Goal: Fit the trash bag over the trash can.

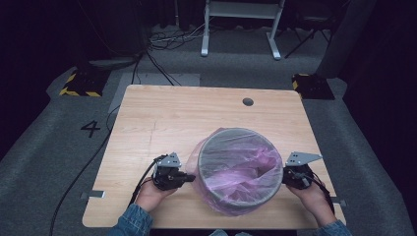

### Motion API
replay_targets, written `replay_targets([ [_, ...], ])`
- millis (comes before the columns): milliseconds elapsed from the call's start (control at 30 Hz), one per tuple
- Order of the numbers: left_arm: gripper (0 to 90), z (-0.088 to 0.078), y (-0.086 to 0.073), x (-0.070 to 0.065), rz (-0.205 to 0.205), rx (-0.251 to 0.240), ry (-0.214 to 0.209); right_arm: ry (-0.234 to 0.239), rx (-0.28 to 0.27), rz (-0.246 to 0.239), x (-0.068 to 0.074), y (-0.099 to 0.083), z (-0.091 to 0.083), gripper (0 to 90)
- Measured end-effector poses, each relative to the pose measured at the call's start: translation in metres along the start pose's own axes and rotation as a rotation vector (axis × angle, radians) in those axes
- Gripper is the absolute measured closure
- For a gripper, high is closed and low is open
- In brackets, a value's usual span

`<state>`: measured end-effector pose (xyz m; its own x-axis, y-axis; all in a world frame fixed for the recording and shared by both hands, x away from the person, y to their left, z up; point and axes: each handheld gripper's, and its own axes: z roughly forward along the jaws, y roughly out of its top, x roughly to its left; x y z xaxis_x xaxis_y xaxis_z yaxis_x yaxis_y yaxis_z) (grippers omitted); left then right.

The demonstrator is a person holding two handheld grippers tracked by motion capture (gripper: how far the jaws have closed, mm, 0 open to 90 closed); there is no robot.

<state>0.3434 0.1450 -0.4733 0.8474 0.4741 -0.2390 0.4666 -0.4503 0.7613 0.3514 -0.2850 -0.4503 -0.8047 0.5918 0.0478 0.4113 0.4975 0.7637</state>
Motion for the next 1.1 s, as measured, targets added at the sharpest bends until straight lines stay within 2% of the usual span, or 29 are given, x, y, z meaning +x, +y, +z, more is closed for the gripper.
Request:
replay_targets([
  [67,89.4,-0.001,-0.001,-0.001,0.009,0.022,0.031,-0.001,-0.006,0.005,-0.002,-0.003,-0.003,90.0],
  [133,89.4,0.000,-0.003,-0.002,0.013,0.049,0.043,-0.010,-0.014,0.011,-0.003,-0.004,-0.006,90.0],
  [167,89.4,0.002,-0.005,-0.002,0.012,0.062,0.035,-0.017,-0.022,0.010,-0.003,-0.003,-0.007,89.9],
  [267,89.4,0.007,-0.015,-0.002,-0.010,0.099,-0.028,-0.041,-0.071,-0.002,0.000,0.003,-0.014,87.8],
  [367,89.4,0.007,-0.019,-0.005,0.002,0.116,-0.079,-0.044,-0.133,-0.015,0.005,0.010,-0.022,87.8],
  [433,89.4,0.007,-0.021,-0.007,0.019,0.132,-0.079,-0.041,-0.135,-0.037,0.007,0.015,-0.023,88.7],
  [500,89.4,0.008,-0.021,-0.009,0.034,0.157,-0.056,-0.036,-0.100,-0.045,0.007,0.017,-0.018,89.8],
  [567,89.4,0.008,-0.021,-0.010,0.036,0.157,-0.051,-0.020,-0.053,-0.035,0.004,0.015,-0.011,90.0],
  [667,89.4,0.005,-0.020,-0.008,0.020,0.116,-0.065,0.001,0.014,-0.011,0.003,0.008,-0.002,90.0],
  [733,89.4,0.003,-0.020,-0.005,0.010,0.090,-0.068,0.000,0.052,-0.011,0.004,0.003,0.000,90.0],
  [800,89.4,0.001,-0.020,-0.004,0.005,0.086,-0.055,0.000,0.080,-0.004,0.002,-0.003,0.000,90.0],
  [900,89.4,0.002,-0.022,-0.003,0.000,0.100,-0.037,-0.005,0.112,0.019,-0.001,-0.013,-0.003,90.0],
  [1000,89.3,0.000,-0.024,-0.003,-0.009,0.110,-0.028,-0.015,0.112,0.038,-0.002,-0.020,-0.010,88.8],
  [1033,87.7,-0.002,-0.024,-0.003,-0.014,0.098,-0.024,-0.021,0.105,0.037,-0.002,-0.021,-0.014,82.6],
  [1067,77.9,-0.006,-0.023,-0.003,-0.025,0.073,-0.022,-0.023,0.082,0.037,-0.001,-0.022,-0.019,72.2],
  [1100,66.2,-0.011,-0.022,-0.002,-0.044,0.041,-0.030,-0.020,0.038,0.033,0.000,-0.023,-0.024,62.4],
])
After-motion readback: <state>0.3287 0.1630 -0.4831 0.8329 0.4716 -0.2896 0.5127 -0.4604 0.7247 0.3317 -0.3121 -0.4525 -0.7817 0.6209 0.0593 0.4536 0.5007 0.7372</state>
